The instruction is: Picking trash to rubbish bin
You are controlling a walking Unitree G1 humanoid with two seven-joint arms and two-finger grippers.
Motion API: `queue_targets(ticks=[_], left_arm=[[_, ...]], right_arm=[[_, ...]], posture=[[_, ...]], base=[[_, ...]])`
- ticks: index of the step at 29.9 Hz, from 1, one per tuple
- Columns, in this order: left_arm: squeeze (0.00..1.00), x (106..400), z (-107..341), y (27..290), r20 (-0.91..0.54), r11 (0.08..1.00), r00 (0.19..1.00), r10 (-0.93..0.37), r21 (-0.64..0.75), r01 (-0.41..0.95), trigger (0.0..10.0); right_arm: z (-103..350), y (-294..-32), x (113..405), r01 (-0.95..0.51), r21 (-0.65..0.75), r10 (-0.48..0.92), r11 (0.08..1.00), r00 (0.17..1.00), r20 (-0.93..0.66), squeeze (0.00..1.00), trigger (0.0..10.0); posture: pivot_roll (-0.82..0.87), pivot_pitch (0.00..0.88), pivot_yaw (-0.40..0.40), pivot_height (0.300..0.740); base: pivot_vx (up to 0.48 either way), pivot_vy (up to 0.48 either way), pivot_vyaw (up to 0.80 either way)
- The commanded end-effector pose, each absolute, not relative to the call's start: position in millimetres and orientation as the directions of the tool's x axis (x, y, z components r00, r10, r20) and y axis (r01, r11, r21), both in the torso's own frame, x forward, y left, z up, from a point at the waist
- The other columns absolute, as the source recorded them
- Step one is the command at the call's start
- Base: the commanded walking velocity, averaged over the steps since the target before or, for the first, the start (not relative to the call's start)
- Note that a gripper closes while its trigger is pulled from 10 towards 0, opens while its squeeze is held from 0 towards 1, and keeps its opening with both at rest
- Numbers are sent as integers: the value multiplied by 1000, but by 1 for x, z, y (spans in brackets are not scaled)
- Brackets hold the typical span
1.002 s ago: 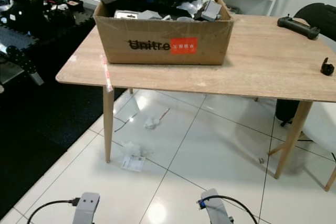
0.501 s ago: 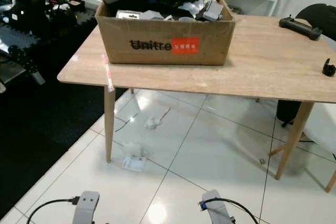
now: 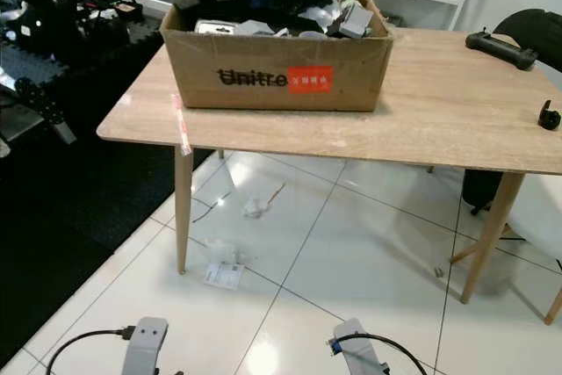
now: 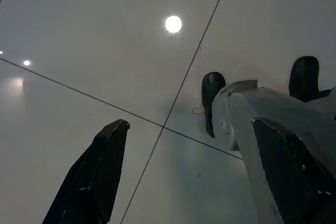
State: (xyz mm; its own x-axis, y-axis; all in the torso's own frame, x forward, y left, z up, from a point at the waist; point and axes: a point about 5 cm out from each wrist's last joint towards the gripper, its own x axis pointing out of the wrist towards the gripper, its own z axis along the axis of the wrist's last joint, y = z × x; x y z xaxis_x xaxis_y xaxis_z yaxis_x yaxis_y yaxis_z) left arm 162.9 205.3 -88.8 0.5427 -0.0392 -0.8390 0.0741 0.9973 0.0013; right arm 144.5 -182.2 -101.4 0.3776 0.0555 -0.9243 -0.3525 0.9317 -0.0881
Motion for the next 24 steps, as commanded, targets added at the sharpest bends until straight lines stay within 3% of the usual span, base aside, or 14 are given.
queue_targets(ticks=[1,10,24], left_arm=[[0,155,-92,208,-853,997,521,-27,15,77,10000],[0,153,-93,206,-856,996,515,-35,11,85,10000],[0,153,-93,203,-855,998,517,-41,-6,68,10000]], right_arm=[[-109,-190,118,-361,-69,42,930,290,-956,0,10000],[-107,-179,131,-376,-69,56,924,311,-949,0,10000],[-107,-185,127,-365,-67,51,929,305,-951,0,10000]], posture=[[99,70,-15,740],[99,66,-20,740],[101,78,-21,740]], base=[[0,0,0],[0,0,0],[0,0,0]])
